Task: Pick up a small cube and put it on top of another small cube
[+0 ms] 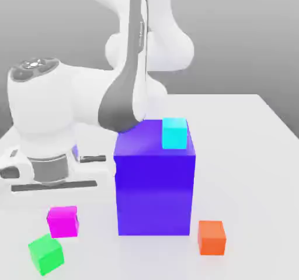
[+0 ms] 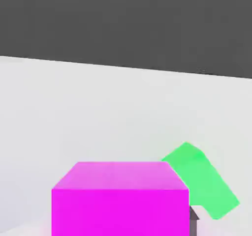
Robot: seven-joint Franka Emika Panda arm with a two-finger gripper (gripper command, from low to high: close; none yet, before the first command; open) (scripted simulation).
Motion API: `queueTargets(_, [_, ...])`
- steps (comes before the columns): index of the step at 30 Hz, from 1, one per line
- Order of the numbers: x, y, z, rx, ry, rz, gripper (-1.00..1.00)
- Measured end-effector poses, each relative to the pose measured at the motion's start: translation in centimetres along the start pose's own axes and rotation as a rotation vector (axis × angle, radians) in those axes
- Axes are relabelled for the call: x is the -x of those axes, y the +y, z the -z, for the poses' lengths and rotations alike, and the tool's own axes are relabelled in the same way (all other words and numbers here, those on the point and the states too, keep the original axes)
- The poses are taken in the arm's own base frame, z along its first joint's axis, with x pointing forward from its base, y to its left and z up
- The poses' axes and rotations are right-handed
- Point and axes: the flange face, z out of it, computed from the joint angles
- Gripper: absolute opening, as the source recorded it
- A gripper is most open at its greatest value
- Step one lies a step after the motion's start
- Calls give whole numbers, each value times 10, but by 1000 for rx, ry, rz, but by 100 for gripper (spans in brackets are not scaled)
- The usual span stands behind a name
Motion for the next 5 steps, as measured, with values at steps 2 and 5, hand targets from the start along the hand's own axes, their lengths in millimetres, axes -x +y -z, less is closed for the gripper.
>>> queueTargets(2, [-2,5,-22,1,1,-9,100])
queueTargets(5, [-2,5,-22,1,1,-9,100])
